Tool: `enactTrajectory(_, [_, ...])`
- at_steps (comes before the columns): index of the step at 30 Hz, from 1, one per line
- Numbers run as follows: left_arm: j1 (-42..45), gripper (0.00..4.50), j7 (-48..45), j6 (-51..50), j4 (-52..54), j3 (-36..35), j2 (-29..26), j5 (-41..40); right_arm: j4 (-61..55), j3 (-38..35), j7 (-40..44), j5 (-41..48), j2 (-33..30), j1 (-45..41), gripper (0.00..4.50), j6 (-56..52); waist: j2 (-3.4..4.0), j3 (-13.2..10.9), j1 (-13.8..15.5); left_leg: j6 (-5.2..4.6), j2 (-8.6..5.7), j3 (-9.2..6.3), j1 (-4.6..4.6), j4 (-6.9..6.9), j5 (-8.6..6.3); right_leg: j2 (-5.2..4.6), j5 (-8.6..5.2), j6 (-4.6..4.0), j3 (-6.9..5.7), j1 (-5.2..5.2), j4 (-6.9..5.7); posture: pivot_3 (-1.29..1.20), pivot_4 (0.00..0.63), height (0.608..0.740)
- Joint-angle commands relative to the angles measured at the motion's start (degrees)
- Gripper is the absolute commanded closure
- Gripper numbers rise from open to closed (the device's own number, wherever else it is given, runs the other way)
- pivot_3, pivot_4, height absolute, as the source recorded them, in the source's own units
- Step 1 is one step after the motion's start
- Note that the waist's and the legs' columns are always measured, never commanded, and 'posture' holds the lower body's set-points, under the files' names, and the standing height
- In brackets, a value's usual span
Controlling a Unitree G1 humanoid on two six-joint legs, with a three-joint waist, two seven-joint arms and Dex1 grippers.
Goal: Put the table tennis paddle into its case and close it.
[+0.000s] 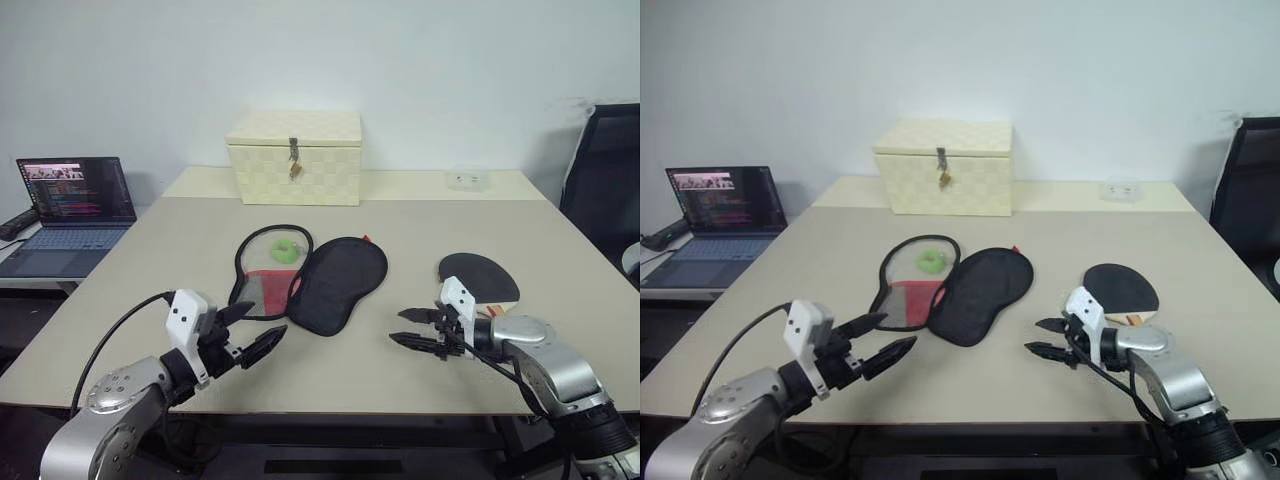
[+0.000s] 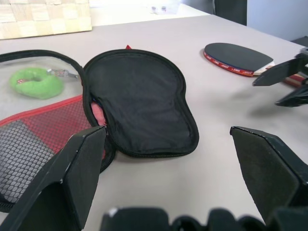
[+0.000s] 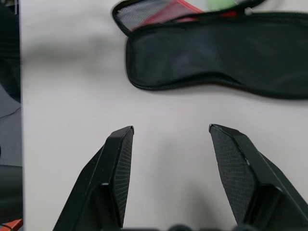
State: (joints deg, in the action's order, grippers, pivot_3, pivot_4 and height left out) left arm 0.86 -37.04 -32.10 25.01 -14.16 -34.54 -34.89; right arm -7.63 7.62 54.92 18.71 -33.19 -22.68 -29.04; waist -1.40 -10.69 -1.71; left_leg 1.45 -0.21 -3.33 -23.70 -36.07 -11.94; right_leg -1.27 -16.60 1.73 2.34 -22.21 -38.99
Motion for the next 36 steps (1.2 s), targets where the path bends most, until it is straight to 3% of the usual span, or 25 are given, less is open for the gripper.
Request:
enactTrajectory(1, [2.7,0.00,-0.5,2.1,-2.2,0.7,0.3,1.1,-3.4,-0.1,-0.9,0.5,-0.5,0.0,1.74,-2.1,0.00,0.0,0.0,0.00,0.00,-0.01,0.00,-0.01,0.00,0.00,0.00,0.00,0.00,0.00,0.00,0.00,0.150,0.740])
enactTrajectory(9, [7.9,0.00,-5.8,5.6,-9.4,2.7,0.2,2.0,-3.7,-2.3,-4.3,3.1,1.0,-4.5,1.74,-7.1,0.00,0.0,0.0,0.00,-0.01,0.03,0.01,-0.03,0.00,0.02,0.00,0.01,0.00,0.01,0.00,0.00,0.150,0.740])
enactTrajectory(17, [7.8,0.00,-15.2,4.5,-13.0,-3.2,-6.2,-2.3,-0.8,-0.6,-14.1,3.3,11.3,-9.3,1.74,-16.3,0.00,0.0,-0.1,0.01,0.07,0.00,-0.01,0.02,0.00,0.05,-0.01,-0.03,-0.01,-0.05,-0.02,0.00,0.150,0.740])
enactTrajectory(20, [5.9,0.00,-18.3,2.7,-12.6,-3.8,-9.1,-3.4,1.3,1.2,-17.1,1.7,13.8,-10.5,1.15,-18.9,0.01,0.0,-0.2,0.00,0.01,0.01,-0.01,0.03,0.00,0.01,-0.01,-0.03,-0.01,-0.05,0.00,0.00,0.150,0.740])
enactTrajectory(23, [5.5,0.00,-21.3,1.1,-13.3,-4.6,-11.7,-4.7,5.2,0.8,-22.2,0.5,17.2,-12.6,0.20,-21.4,0.02,0.0,-0.2,0.00,0.01,0.00,-0.02,0.03,0.00,-0.01,-0.01,-0.03,-0.01,-0.07,-0.01,0.00,0.150,0.740])
enactTrajectory(31, [7.6,0.00,-23.9,-1.0,-13.5,-5.1,-15.3,-5.6,18.9,-1.1,-31.1,-3.1,24.5,-18.2,0.20,-20.9,0.03,0.0,-0.2,0.01,0.01,0.03,-0.02,0.06,0.00,0.02,0.00,-0.06,-0.01,-0.09,0.00,0.00,0.150,0.740])
enactTrajectory(36, [7.0,0.00,-24.0,-1.7,-12.4,-5.7,-16.2,-5.6,23.6,-2.5,-32.2,-1.7,29.8,-20.8,0.20,-21.6,0.03,0.0,-0.8,0.01,0.11,0.06,0.04,0.09,0.00,0.06,0.02,-0.10,0.02,-0.10,-0.04,0.00,0.150,0.740])
